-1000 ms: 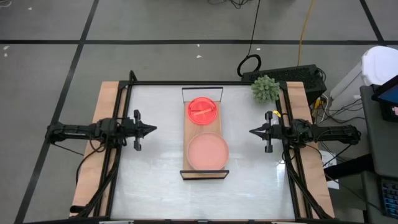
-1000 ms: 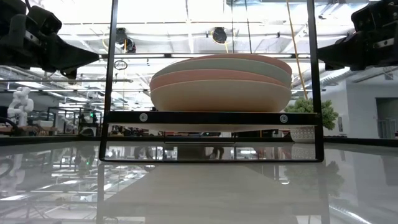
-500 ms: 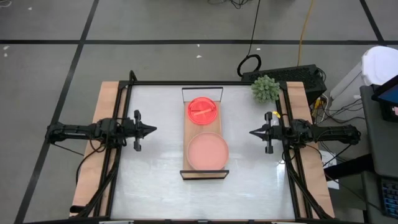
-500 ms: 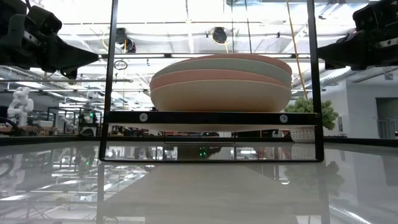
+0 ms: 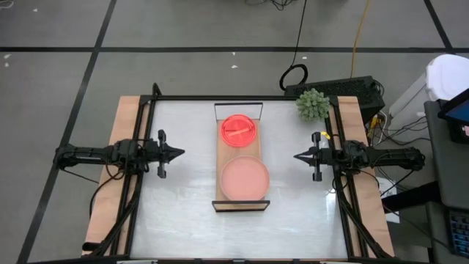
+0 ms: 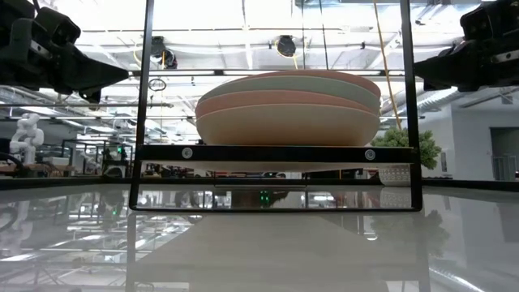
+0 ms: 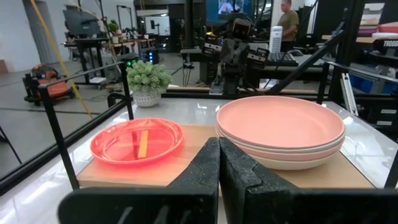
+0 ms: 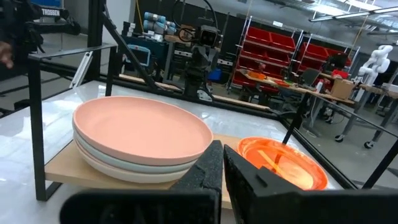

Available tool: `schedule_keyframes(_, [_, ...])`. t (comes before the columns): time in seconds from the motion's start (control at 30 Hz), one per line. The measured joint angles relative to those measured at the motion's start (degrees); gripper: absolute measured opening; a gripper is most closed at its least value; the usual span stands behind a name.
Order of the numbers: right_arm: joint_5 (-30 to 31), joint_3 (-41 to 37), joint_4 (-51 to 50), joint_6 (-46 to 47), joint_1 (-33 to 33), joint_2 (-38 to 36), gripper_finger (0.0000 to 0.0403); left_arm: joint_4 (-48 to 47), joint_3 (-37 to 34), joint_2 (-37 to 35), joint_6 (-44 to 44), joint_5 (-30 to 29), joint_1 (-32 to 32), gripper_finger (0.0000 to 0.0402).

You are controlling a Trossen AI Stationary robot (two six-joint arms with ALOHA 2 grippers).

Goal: Place and stack plates onto a shelf
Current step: Return to Home Position

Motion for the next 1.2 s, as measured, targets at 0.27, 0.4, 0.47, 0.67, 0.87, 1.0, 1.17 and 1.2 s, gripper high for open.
schedule_keyframes(0.27, [0.26, -0.04, 0.92, -0.46, 0.0, 0.0, 0.0, 1.69, -0.11, 0.0, -4.47, -0.02, 0.0, 0.0001])
schedule_keyframes(0.4, [0.26, -0.09, 1.41, -0.04, 0.0, 0.0, 0.0, 1.88, -0.11, 0.0, -4.14, -0.02, 0.0, 0.0001])
schedule_keyframes(0.47, [0.26, -0.09, 1.45, -0.03, 0.0, 0.0, 0.0, 2.02, -0.11, 0.0, -4.17, -0.02, -0.02, 0.0001])
schedule_keyframes(0.67, [0.28, -0.11, 2.08, 0.11, 0.0, 0.0, 0.0, 2.1, -0.11, 0.0, -4.62, -0.02, -0.02, 0.0001])
schedule_keyframes(0.87, [0.32, -0.22, 4.64, 0.12, 0.0, 0.0, 0.0, 0.79, -0.11, 0.0, -6.19, 0.02, -0.04, 0.0001])
schedule_keyframes(1.0, [0.37, -0.22, 5.33, 0.13, 0.0, 0.0, 0.0, 0.06, -0.03, 0.59, -8.9, 0.75, -0.04, 0.0001])
schedule_keyframes(1.17, [0.35, -0.22, 5.71, 0.13, 0.0, 0.0, 0.0, 0.09, -0.02, 0.61, -8.94, 0.8, -0.04, 0.0001])
schedule_keyframes(1.2, [0.35, -0.22, 5.79, 0.13, 0.0, 0.0, 0.0, 0.14, -0.02, 0.61, -8.95, 0.79, -0.04, 0.0001])
